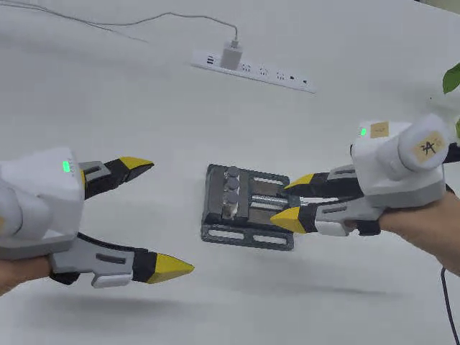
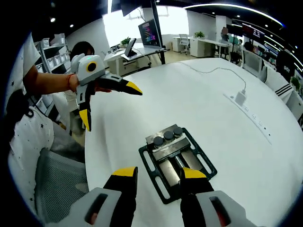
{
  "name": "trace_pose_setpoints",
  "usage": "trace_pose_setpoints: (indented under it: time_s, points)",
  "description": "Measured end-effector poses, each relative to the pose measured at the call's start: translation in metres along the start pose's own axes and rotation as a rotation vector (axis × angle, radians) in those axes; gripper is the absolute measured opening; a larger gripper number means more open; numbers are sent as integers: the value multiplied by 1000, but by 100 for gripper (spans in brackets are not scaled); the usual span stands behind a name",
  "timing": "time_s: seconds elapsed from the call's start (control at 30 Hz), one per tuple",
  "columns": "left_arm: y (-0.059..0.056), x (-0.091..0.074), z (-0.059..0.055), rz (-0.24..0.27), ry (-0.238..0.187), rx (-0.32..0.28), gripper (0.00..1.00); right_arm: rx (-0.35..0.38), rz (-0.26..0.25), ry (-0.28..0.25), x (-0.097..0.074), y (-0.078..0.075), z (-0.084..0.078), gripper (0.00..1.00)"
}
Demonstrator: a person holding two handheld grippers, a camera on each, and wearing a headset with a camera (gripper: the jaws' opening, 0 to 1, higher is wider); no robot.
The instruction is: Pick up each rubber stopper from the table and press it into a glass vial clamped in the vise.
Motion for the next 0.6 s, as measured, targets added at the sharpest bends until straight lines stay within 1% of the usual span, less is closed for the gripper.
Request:
trace_pose_setpoints:
  time_s: [0.03, 0.13, 0.17, 0.23, 0.3, 0.37, 0.47, 0.53, 0.6]
  points:
    - [0, 0, 0, 3, 2, 3, 94, 3, -8, -13, -1, 0, -3, 34]
    - [-1, 0, -1, 5, 18, 7, 95, 12, -35, -68, -3, -3, -17, 46]
    - [-1, 0, -1, 6, 21, 10, 96, 20, -35, -70, -5, -3, -19, 49]
    - [-2, 0, -2, 8, 37, 16, 97, 27, -42, -91, -6, -3, -27, 51]
    - [-2, 0, -2, 10, 40, 17, 98, 41, -52, -106, -6, -4, -33, 56]
    - [-3, 0, -2, 10, 48, 19, 99, 41, -67, -145, -7, -3, -38, 60]
    - [-3, 1, -3, 11, 65, 27, 99, 67, -70, -171, -8, -2, -46, 64]
    - [-4, 2, -3, 6, 74, 24, 99, 72, -75, -183, -8, -1, -50, 67]
    - [-5, 3, -4, -6, 80, 26, 99, 81, -82, -210, -8, -1, -54, 69]
Point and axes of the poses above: the centre of the closed fingertips' face, and the gripper's own axes: x roughly forward along the fingers, y roughly to its left, z roughly out of its top, the point moved 9 cm from there along -x, roughly backward along the fingers, and after that the axes turned 6 degrees about y, right-handed, at the moved point
